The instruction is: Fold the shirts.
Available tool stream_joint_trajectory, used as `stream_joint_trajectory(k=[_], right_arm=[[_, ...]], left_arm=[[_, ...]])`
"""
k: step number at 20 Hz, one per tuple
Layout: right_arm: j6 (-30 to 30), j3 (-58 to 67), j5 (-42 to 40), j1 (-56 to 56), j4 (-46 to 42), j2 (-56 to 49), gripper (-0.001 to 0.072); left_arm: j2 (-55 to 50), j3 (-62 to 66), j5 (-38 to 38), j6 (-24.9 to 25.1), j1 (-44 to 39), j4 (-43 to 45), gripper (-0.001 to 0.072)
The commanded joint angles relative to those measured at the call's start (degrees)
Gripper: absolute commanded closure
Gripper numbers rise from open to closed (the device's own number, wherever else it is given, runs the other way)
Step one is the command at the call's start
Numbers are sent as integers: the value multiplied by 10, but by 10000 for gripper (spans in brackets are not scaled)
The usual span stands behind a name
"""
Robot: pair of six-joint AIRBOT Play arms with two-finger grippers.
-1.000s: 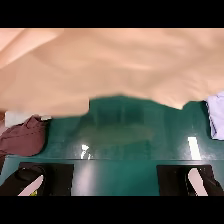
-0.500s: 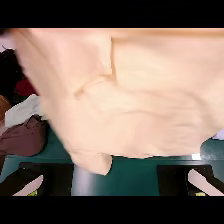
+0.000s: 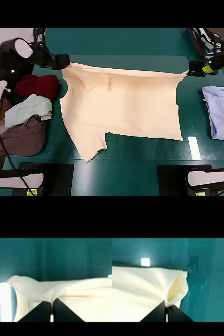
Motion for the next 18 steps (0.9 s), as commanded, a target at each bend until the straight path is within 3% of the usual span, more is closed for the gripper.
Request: stream_joint_trajectory(k=[1, 6, 8, 11, 12, 13, 14, 15, 16, 18], right_arm=[[1, 61, -15, 6, -7, -57, 698], [-1, -12, 16, 7, -8, -24, 698], [-1, -85, -9, 11, -7, 1, 697], [-1, -171, -37, 28, -7, 28, 696], [0, -193, -46, 34, -7, 37, 695], [-1, -207, -50, 40, 4, 43, 653], [-1, -212, -49, 41, 19, 47, 428], [-1, -210, -42, 41, 28, 50, 328], [0, -206, -33, 41, 28, 59, 328], [-1, -206, -21, 34, 27, 96, 328]], left_arm=[[-38, -3, 35, 24, 20, -52, 683], [-36, -30, -127, 83, 54, -48, 683], [-36, -71, -128, 102, 50, -57, 683], [-37, -128, -87, 91, 48, -63, 682], [-38, -138, -80, 77, 48, -63, 618], [-38, -140, -82, 64, 49, -63, 258], [-38, -140, -91, 53, 48, -63, 71], [-34, -139, -109, 51, 49, -62, 128], [-24, -140, -135, 52, 49, -53, 162], [19, -162, -177, 51, 49, -10, 162]])
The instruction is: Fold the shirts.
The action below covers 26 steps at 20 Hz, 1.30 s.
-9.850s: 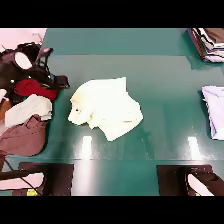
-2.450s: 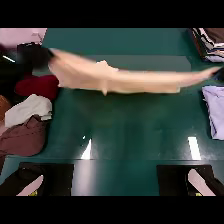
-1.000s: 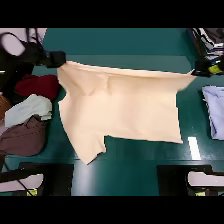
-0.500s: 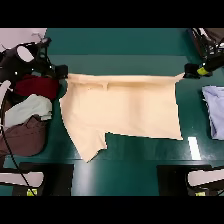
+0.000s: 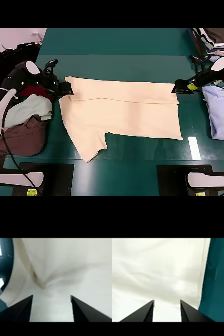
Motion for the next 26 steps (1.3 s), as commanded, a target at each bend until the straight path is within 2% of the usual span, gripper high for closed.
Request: stream_joint_trajectory(k=[1, 3, 8, 13, 18, 19, 20, 21, 26], right_arm=[[0, -11, 28, -9, 13, 55, 328], [0, -11, 59, -25, 13, 101, 328], [0, -11, 57, -46, 12, 185, 329], [0, -11, 63, -49, 14, 211, 329], [0, -11, 77, -49, 23, 211, 329], [0, -11, 85, -50, 22, 211, 329], [0, -12, 95, -50, 16, 211, 329], [0, -21, 101, -53, 17, 214, 329], [0, -218, 101, -152, 17, 289, 329]], left_arm=[[70, -54, -60, -12, 1, 51, 162], [155, -147, -60, -26, 0, 52, 162], [333, -373, -58, -50, -25, -6, 162], [359, -476, 1, -35, -25, -110, 162], [359, -498, 67, -34, -25, -136, 164], [359, -498, 71, -34, -25, -140, 225], [359, -497, 73, -34, -25, -141, 491], [359, -497, 75, -34, -25, -141, 677], [363, -454, 38, -23, -25, -141, 684]])
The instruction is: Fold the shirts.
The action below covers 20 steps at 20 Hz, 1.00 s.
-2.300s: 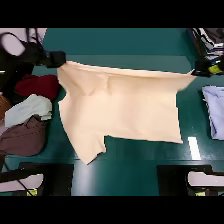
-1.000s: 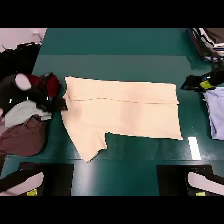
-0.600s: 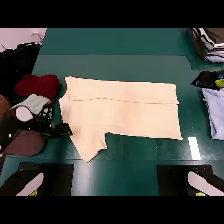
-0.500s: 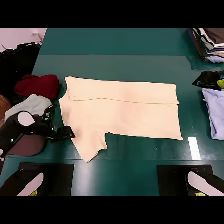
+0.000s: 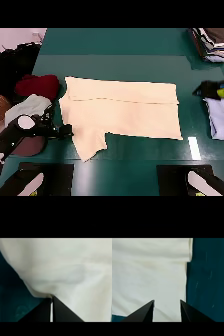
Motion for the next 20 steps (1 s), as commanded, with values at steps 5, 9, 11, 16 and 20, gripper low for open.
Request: stream_joint_trajectory(k=[5, 9, 11, 16, 20], right_arm=[[-3, -333, -7, -207, 27, 97, 321], [-29, -419, -57, -231, 115, 100, 321], [-30, -429, -81, -231, 146, 100, 322], [-30, -403, -90, -182, 153, 37, 341], [-30, -352, -90, -103, 123, -10, 678]], left_arm=[[2, 78, -29, 14, 0, -4, 683], [1, 80, -29, 14, 0, -4, 683], [1, 80, -29, 14, 0, -4, 683], [1, 80, -22, 14, 0, -4, 683], [2, 87, -39, 23, 0, 21, 684]])
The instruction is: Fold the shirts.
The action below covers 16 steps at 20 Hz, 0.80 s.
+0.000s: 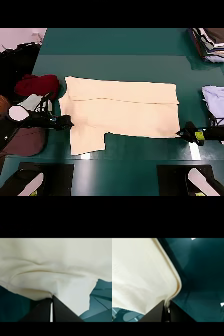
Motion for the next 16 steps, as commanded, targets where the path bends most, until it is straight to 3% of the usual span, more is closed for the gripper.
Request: stream_joint_trajectory(k=[1, 5, 11, 13, 16], right_arm=[[0, 44, 10, 63, -40, -30, 695], [17, 100, 55, 101, -135, 32, 696], [17, 139, 168, 61, -157, 172, 697], [17, 151, 174, 50, -156, 206, 697], [17, 179, 156, 52, -143, 197, 698]], left_arm=[[7, 12, -26, 1, 0, 36, 685], [112, 31, -85, -55, 0, 114, 686], [237, 32, -257, -94, 0, 68, 685], [236, 34, -263, -95, 0, 37, 685], [197, 59, -200, -68, 0, 44, 685]])
